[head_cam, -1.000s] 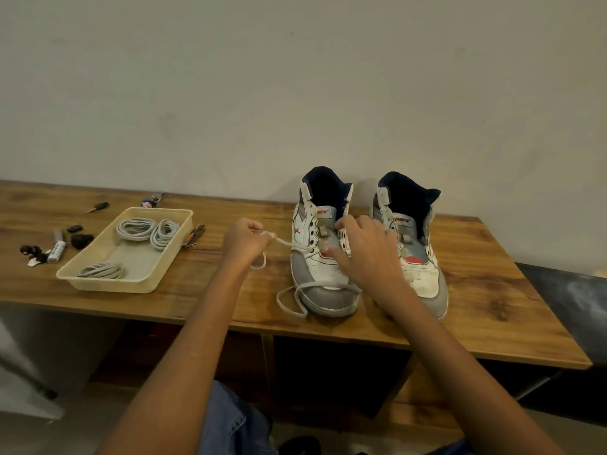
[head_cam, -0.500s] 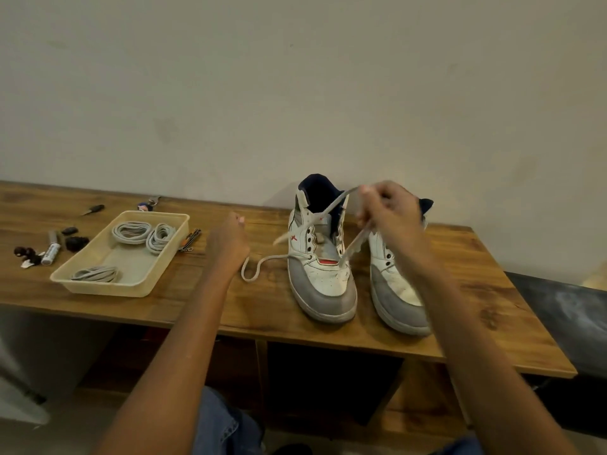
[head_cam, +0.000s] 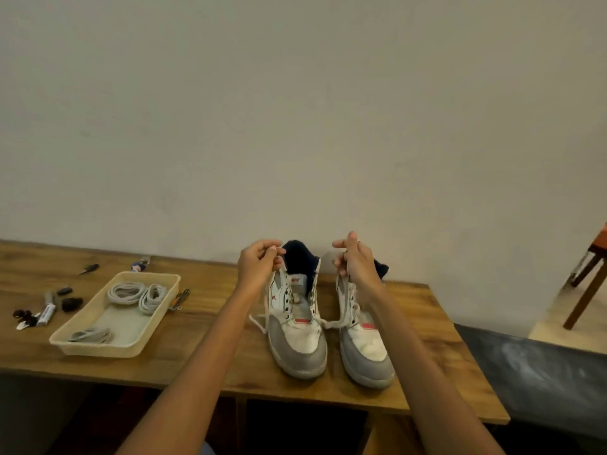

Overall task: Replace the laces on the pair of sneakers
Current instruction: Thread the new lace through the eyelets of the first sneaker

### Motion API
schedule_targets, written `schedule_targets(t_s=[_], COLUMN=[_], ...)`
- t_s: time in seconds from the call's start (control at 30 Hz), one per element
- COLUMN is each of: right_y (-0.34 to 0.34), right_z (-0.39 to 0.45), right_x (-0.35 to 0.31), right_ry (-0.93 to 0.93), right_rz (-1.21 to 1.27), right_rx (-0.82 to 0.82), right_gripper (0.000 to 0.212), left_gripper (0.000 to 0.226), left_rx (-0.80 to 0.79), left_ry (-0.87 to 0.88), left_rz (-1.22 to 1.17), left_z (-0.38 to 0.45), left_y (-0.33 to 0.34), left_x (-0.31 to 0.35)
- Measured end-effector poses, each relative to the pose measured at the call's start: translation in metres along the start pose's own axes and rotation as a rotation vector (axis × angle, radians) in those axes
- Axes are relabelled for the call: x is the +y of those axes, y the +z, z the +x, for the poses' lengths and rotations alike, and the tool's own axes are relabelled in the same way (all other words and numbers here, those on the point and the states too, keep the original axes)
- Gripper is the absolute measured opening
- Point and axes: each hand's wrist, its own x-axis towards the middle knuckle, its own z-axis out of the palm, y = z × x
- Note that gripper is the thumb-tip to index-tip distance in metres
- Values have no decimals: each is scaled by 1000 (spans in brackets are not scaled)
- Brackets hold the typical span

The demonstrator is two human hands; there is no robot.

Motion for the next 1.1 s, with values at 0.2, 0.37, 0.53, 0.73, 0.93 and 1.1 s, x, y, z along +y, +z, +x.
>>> schedule_targets(t_s=[0.2,0.37,0.53,0.73,0.93,1.1], right_y=[5,14,13,-2,-6,1], right_z=[11,13,10,-6,-23,-31], right_x=[-94,-169,-245,-305,-325,-332], right_ry=[-198,-374,-552,-687,-754,-720], right_rz=[-97,-160,-237,-251,-151,-25], right_rx=[-40,-23,138,191,241,273], right_gripper=[39,36,31,29,26,13], left_gripper=[18,19,21,24,23,18], left_rx=[-131,-165,-115,-192,-266,-138], left_ry=[227,372,463,532,577,678], left_rz=[-47,-84,-116,-99,-3,155], left_z=[9,10,2,-13,-28,-32], left_y=[19,33,39,37,24,16], left_x=[106,198,277,346,386,394])
